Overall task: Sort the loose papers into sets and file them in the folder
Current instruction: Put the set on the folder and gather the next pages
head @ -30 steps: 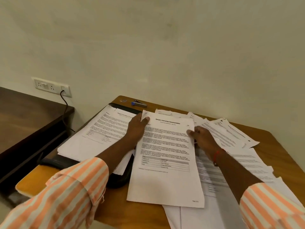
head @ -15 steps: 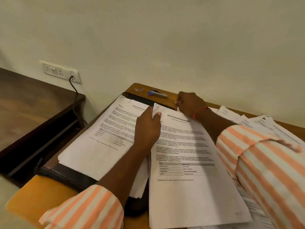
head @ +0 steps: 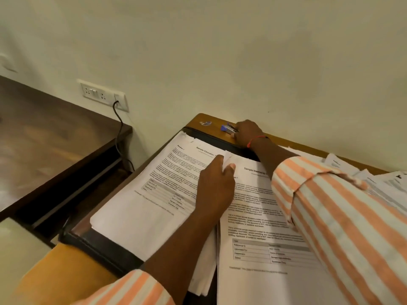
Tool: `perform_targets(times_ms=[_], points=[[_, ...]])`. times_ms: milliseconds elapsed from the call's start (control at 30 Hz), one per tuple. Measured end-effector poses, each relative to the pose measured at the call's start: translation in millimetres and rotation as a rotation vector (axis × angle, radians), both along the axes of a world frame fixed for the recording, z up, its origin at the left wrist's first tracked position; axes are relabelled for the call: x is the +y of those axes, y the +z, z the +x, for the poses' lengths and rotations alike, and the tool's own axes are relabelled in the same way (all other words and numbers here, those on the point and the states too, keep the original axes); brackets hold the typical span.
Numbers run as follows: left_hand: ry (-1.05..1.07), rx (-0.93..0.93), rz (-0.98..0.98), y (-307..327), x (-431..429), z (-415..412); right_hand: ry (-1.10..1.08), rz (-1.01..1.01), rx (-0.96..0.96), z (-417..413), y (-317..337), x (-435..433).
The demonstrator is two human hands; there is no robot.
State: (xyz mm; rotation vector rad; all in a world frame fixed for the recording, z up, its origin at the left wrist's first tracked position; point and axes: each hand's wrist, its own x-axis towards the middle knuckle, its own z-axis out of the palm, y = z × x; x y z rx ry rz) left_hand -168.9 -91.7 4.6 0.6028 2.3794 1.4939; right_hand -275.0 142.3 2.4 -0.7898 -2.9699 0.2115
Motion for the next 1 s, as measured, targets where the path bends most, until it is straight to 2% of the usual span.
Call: perform_targets(times_ms=[200, 333, 500, 667, 1000], points=[[-0.024, 0.024, 0.048, 2, -1, 3, 0.223, 0.048, 0.045, 52, 47, 10], [-0.041, 0.019, 0.08, 9, -3, 9, 0.363, 0.067, -0.058, 111, 94, -1], [-0.054, 0.127, 0.17, 4, -4, 10, 0.525, 0.155, -0.168, 163, 129, -20], [-0.078, 0.165, 0.223, 6, -3, 14, 0.534, 0.3, -0.253, 186, 146, -39], [-0.133, 0.225, 0.221, 0, 4, 12, 0.617, 0.598, -0.344, 179, 144, -72]])
